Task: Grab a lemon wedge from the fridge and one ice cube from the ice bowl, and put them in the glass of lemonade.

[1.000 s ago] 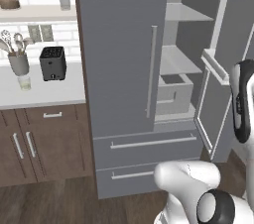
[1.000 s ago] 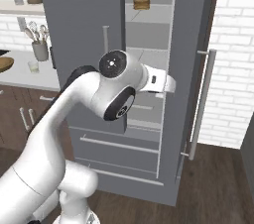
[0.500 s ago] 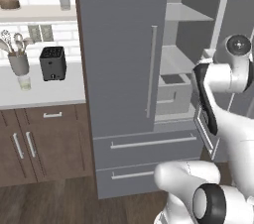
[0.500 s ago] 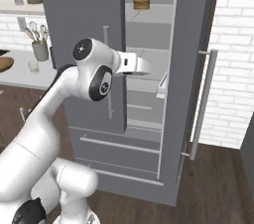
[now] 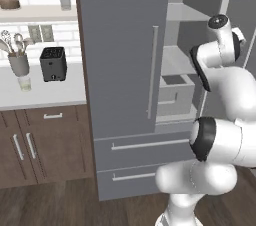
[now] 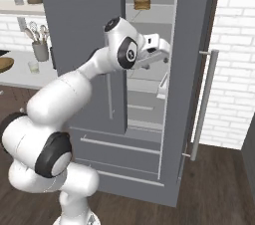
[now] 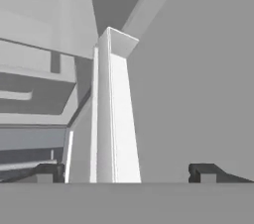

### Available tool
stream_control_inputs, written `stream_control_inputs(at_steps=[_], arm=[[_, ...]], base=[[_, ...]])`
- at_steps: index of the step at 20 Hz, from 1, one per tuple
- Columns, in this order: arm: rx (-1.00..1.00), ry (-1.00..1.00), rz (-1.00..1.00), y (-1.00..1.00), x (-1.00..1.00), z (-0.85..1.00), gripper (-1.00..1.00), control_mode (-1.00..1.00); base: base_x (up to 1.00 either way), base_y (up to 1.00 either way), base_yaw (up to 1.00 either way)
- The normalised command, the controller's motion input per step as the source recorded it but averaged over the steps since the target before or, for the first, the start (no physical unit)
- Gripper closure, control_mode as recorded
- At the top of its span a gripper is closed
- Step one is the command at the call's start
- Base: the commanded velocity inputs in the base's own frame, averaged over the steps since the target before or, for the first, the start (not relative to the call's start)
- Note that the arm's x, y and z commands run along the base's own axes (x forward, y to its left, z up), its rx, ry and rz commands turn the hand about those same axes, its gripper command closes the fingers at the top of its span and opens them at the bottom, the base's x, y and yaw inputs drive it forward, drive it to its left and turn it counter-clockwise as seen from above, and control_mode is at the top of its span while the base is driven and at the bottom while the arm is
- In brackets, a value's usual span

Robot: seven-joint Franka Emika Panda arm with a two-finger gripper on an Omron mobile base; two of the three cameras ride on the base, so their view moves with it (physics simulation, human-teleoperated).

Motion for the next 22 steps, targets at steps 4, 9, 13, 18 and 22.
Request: stream_control_inputs(at_steps=[4,9,13,18,22], arm=[[-0.08,0.31,-0.03,-1.00,0.62,0.00,-1.00,-1.00],[-0.05,0.13,-0.05,-1.00,-0.24,-0.11,-1.00,-1.00],[-0.15,-0.47,0.11,0.20,-1.00,-0.07,-1.00,-1.00],[-0.01,-0.37,0.04,0.82,-1.00,0.11,-1.00,-1.00],[0.00,-0.05,0.00,1.00,-0.89,-0.02,-1.00,-1.00]], base=[[0.00,0.00,0.00],[0.00,0.00,0.00],[0.00,0.00,0.00],[0.00,0.00,0.00],[0.00,0.00,0.00]])
